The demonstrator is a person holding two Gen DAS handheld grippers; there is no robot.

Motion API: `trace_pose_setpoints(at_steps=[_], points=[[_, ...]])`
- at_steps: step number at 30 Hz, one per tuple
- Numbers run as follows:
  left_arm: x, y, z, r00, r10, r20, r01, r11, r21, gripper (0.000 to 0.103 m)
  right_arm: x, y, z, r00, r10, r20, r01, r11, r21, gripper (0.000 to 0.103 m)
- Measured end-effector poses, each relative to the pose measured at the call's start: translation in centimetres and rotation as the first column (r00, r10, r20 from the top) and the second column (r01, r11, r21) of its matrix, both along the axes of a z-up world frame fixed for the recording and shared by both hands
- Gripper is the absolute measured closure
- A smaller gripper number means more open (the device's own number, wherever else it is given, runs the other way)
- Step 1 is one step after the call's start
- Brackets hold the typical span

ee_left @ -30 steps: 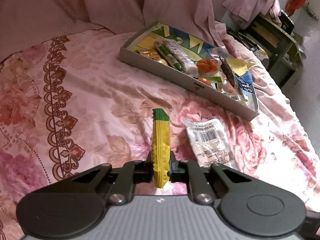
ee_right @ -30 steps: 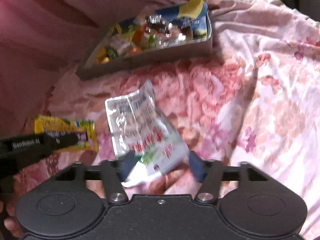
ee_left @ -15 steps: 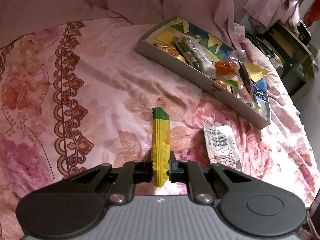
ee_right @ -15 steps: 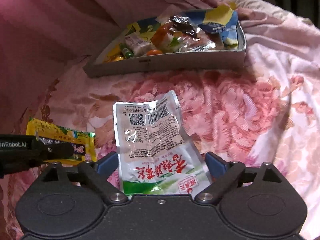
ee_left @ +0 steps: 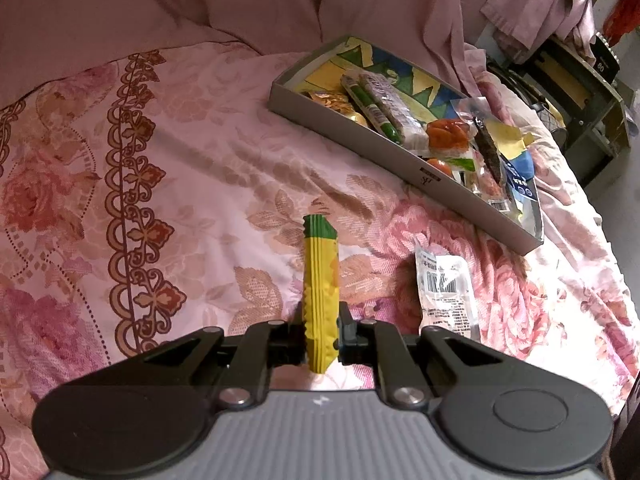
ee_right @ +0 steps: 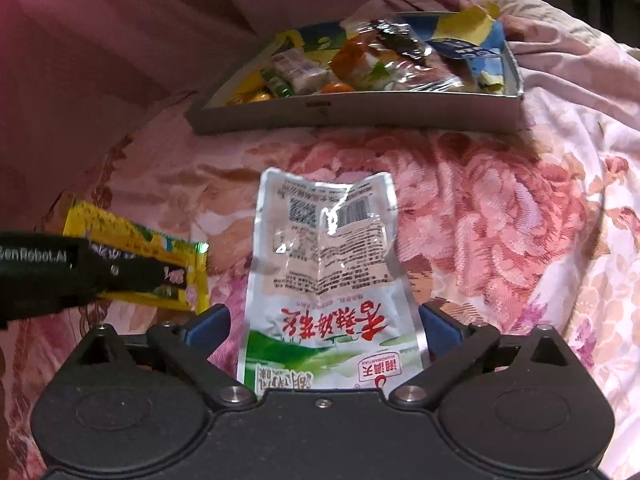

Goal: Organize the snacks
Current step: 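Lift the white pouch and yellow corn-shaped stick off the sheet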

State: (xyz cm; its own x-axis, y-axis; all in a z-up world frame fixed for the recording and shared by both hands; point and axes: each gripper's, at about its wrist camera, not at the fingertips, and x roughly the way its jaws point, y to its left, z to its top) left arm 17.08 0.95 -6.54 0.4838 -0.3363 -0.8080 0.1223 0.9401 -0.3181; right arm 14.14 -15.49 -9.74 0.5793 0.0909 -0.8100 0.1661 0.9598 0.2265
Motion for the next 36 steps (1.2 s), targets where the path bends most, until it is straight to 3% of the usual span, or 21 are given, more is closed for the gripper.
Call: trace_pose_setpoints(at_steps=[3, 11, 15, 19, 29, 36], points=[[0.0, 0.0, 0.0, 1.000, 0.000, 0.001, 0.000, 1.000, 0.001, 0.089, 0.0, 0.4, -0.3, 1.000, 0.017, -0.002, -0.017, 0.999, -0.032, 0.004], [0.0, 0.1, 0.1, 1.000, 0.003, 0.007, -0.002, 1.000, -0.010, 0.089, -0.3, 0.7, -0.1, 1.000, 0.009, 0.002, -0.009, 0.995, -0.100, 0.017], [-0.2, 0.2, 0.4, 1.000, -0.007, 0.029, 0.008, 1.000, -0.029, 0.090, -0.8, 1.4, 0.6, 0.999, 0.015, 0.040, -0.008, 0.985, -0.172, 0.038], [-0.4, -0.1, 0.8, 0.998, -0.024, 0.058, 0.026, 0.999, -0.041, 0.090, -0.9, 0.9, 1.2, 0.998, -0.016, 0.055, 0.025, 0.986, -0.164, 0.057], [-0.9, -0.4, 1.9, 0.989, -0.040, 0.145, 0.053, 0.995, -0.087, 0.090, -1.2, 0.7, 1.5, 0.997, -0.032, 0.066, 0.042, 0.987, -0.157, 0.070], [-1.0, -0.3, 2.0, 0.988, -0.036, 0.151, 0.051, 0.994, -0.100, 0.090, -1.8, 2.9, 2.1, 0.993, 0.062, 0.105, -0.026, 0.948, -0.318, 0.071]])
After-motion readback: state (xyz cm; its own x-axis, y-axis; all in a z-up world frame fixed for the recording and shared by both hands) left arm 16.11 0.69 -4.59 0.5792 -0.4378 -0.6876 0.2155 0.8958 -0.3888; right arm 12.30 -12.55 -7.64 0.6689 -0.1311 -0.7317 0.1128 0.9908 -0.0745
